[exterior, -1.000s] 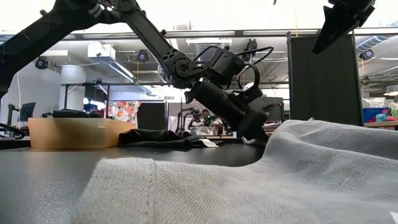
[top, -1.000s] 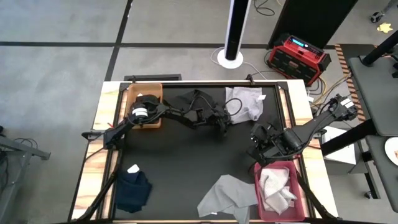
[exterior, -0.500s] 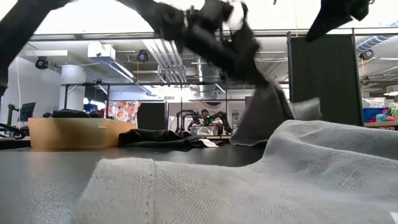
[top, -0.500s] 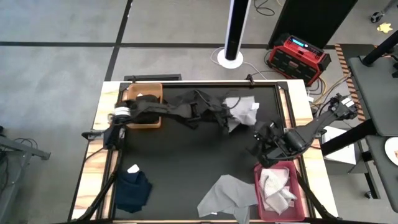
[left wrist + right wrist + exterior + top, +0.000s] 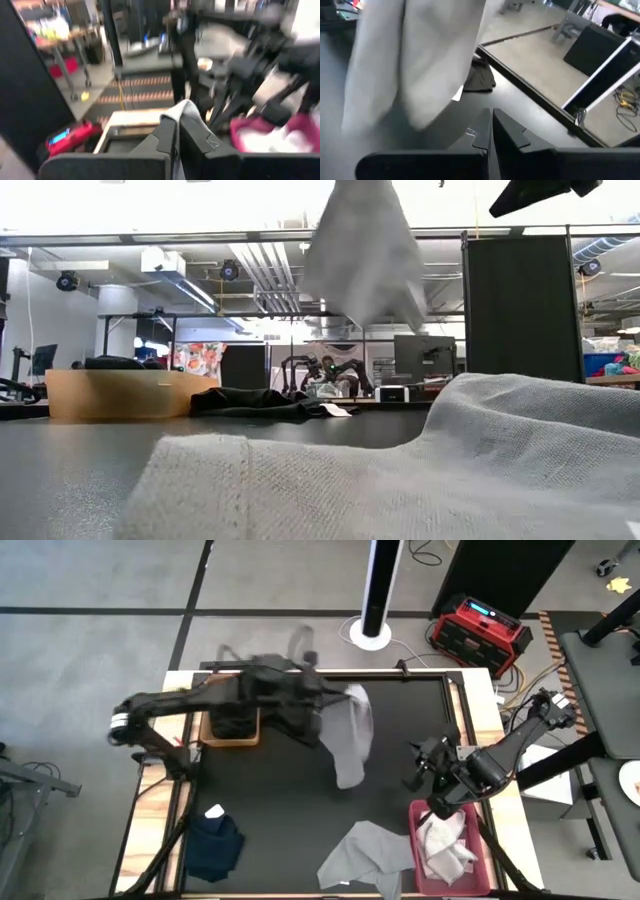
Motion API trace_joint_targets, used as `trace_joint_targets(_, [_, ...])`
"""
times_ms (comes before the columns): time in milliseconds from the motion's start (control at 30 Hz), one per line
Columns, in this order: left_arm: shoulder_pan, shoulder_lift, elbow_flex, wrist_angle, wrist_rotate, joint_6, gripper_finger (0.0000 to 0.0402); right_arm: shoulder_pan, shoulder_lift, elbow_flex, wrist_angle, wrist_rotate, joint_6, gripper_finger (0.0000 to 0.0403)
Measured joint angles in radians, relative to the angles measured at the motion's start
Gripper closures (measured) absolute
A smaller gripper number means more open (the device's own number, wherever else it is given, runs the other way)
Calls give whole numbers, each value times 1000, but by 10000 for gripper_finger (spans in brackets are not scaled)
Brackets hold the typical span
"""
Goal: Sort towels by color in basket
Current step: Put the top gray towel into the pink bin
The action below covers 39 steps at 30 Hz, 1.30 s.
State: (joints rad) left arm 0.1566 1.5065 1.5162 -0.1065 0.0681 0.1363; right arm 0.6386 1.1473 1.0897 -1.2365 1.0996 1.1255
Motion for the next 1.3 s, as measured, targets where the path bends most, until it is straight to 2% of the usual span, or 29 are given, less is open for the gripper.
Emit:
trace_joint_targets(167, [-5, -119, 0, -42, 29, -22, 402, 25, 1, 0, 52, 69, -49, 390])
trace_joint_targets(267, [-6, -157, 0, -72, 75, -25, 402, 27, 0, 0, 105, 80, -86, 372])
trace_joint_targets(367, [-6, -172, 0, -106, 132, -39, 402, 26, -7, 2, 138, 80, -75, 334])
trace_joint_targets(433, [-6, -177, 0, -114, 156, -67, 402, 26, -14, 7, 183, 118, -86, 300])
trace_joint_targets(567, [-6, -177, 0, -112, 157, -98, 401, 12, -29, 34, 324, 146, -176, 226])
trace_joint_targets(633, [-7, -170, 0, -97, 124, -115, 401, -9, -35, 39, 434, 116, -272, 193])
trace_joint_targets(800, [-6, -132, 0, -27, 74, -184, 401, -86, -33, 38, 756, -86, -592, 141])
trace_joint_targets(867, [-7, -117, 1, -6, 73, -200, 401, -125, -33, 54, 821, -113, -646, 134])
trace_joint_targets(1033, [-7, -98, 8, 7, 73, -220, 401, -238, -34, 116, 823, -142, -738, 136])
trace_joint_targets(1133, [-7, -96, 8, 18, 73, -225, 401, -314, -33, 122, 822, -195, -788, 143])
trace_joint_targets(1300, [-7, -96, 8, 28, 73, -225, 401, -420, -32, 112, 846, -201, -938, 155])
